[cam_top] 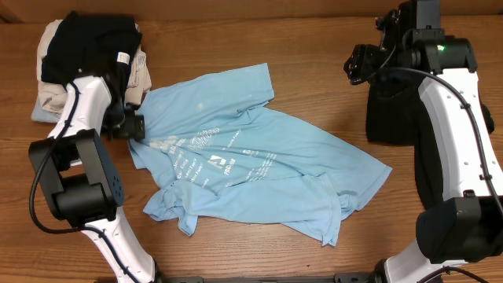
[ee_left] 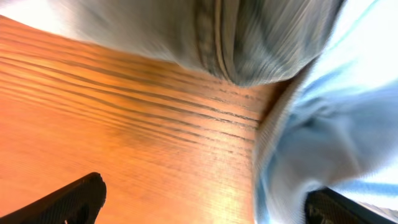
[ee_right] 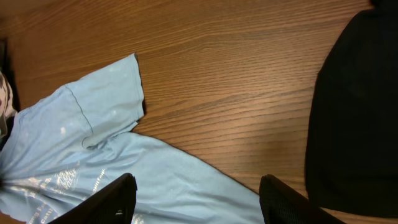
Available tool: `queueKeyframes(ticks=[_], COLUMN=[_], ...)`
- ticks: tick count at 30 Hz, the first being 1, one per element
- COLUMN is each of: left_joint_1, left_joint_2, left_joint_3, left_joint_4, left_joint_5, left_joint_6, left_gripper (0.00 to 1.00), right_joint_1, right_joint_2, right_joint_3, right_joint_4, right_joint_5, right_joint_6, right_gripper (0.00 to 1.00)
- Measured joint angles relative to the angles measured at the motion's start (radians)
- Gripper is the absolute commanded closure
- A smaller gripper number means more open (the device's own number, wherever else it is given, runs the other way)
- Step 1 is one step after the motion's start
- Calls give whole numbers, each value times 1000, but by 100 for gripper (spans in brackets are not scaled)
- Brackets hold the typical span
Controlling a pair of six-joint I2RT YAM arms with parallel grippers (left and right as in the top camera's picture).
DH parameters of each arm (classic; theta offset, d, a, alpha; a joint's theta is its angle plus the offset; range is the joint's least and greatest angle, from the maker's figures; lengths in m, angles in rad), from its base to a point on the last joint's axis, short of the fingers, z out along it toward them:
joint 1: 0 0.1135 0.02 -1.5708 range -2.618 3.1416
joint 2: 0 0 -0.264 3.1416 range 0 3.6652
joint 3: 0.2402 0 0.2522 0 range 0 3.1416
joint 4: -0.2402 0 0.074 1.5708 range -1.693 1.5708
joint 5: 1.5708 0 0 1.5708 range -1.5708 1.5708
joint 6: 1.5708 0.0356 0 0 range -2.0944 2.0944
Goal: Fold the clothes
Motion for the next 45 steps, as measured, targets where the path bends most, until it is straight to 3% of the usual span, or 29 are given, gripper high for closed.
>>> queueKeyframes(ticks=[5,13,28,38,45], left_joint_1=[-20,-115,-230,-267,-274], left_joint_2=[0,2,122,208,213], left_joint_3=[168,218,219,219,219], left_joint_4=[-34,143,335,399,457], left_joint_5=[96,267,299,315,436], left_joint_6=[58,191,398,420,420], left_gripper=[0,0,4,6,5], right_joint_1=[0,0,0,0,0], right_joint_2=[0,0,0,0,0], right_joint_3=[0,0,0,0,0], right_joint_4=[8,7,7,-6,-6], right_joint_5=[0,0,40,45,45], right_joint_6=[0,0,0,-1,0], right_gripper=[32,32,32,32,32])
